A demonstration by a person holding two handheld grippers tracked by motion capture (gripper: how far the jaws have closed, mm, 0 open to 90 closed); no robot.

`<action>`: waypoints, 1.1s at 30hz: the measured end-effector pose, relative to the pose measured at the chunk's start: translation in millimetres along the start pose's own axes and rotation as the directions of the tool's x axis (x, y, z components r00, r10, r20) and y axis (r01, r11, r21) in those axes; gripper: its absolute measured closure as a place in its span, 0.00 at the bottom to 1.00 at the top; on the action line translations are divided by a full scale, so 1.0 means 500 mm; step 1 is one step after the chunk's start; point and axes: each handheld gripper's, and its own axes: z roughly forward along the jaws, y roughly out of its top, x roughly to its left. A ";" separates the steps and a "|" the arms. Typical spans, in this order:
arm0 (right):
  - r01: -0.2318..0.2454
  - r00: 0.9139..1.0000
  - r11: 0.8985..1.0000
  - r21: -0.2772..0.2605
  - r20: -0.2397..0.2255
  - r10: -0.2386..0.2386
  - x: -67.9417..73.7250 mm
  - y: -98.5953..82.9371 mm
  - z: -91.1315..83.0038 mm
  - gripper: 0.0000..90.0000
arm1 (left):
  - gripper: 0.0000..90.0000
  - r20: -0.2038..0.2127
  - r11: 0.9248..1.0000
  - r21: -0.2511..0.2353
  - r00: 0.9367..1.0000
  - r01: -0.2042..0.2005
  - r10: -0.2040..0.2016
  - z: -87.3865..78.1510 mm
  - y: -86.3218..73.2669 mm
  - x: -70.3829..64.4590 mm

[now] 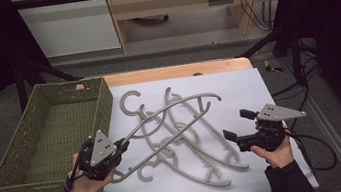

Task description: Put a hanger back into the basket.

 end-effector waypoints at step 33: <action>-0.004 0.999 1.000 0.020 0.047 0.004 -0.006 -0.014 0.001 0.07 | 0.91 -0.231 0.994 -0.038 0.967 0.105 -0.111 -0.123 -0.004 0.279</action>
